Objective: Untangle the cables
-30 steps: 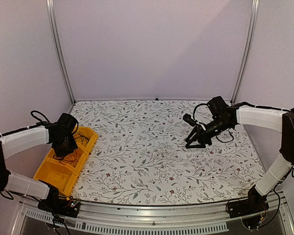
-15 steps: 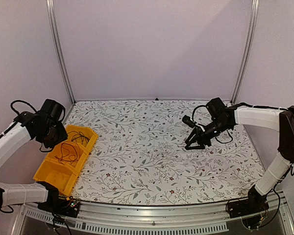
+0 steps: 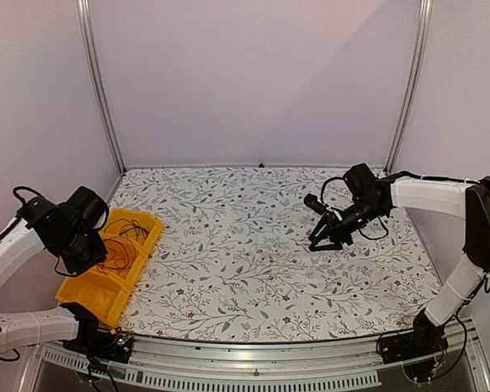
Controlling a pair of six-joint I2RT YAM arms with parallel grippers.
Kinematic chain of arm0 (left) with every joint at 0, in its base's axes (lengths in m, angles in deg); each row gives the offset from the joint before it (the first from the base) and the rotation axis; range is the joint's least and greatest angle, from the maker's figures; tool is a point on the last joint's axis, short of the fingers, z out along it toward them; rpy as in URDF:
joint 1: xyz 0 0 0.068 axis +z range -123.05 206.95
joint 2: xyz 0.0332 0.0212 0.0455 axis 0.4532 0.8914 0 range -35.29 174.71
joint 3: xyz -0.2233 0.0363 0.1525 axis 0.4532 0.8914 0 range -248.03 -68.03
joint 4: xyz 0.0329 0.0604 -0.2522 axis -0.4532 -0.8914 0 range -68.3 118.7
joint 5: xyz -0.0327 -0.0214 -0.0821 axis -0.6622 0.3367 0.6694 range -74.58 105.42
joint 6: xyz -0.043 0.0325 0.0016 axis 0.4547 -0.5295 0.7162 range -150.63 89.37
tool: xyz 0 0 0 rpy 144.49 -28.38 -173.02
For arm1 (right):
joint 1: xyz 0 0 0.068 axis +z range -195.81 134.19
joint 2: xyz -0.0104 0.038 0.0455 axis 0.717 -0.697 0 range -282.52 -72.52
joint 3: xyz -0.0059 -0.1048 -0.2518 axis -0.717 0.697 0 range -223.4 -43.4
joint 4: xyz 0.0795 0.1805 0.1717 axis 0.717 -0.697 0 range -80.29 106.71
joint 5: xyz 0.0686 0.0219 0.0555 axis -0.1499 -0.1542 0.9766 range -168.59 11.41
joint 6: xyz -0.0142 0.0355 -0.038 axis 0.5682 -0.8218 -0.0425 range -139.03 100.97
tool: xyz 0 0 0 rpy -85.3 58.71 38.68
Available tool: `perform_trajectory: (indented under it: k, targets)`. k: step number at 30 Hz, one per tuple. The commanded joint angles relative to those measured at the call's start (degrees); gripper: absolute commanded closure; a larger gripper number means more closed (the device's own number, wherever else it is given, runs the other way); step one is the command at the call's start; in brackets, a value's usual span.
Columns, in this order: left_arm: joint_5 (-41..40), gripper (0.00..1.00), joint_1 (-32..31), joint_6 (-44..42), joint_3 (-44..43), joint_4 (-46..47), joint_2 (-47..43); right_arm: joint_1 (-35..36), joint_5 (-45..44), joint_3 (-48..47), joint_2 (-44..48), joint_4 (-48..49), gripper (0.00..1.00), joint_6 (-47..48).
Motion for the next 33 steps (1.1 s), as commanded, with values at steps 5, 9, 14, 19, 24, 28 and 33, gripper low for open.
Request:
perform_trajectory:
  k: [5, 9, 14, 19, 24, 28, 33]
  targets:
    - [-3.04, 0.68, -0.91, 0.37, 2.58, 5.38, 2.97, 0.38, 1.36, 0.38, -0.16, -1.28, 0.52, 1.19]
    - [-4.42, 0.72, -0.62, -1.63, 3.06, 9.47, 8.29, 0.39, 1.21, 0.60, 0.20, -1.22, 0.52, 1.02]
    - [-8.07, 1.00, -0.51, -2.56, 2.46, 11.77, 11.26, 0.39, 0.68, 0.82, 0.47, -1.04, 0.52, 0.58]
    - [-11.44, 1.00, 2.90, -7.02, 3.96, 18.06, 12.87, 0.40, 0.31, 0.90, 0.11, -0.92, 0.52, 0.49]
    - [-10.86, 1.00, 6.05, -11.16, 7.88, 25.30, 15.92, 0.38, 0.14, 0.92, -0.38, -0.69, 0.52, 0.48]
    - [-7.78, 0.98, 6.15, -11.62, 9.42, 27.49, 17.15, 0.38, -0.31, 0.89, -0.16, -0.13, 0.52, 0.19]
    - [-7.69, 0.72, 5.73, -12.89, 4.79, 24.63, 16.15, -0.58, -2.49, -1.22, 1.42, 0.03, 0.52, -1.44]
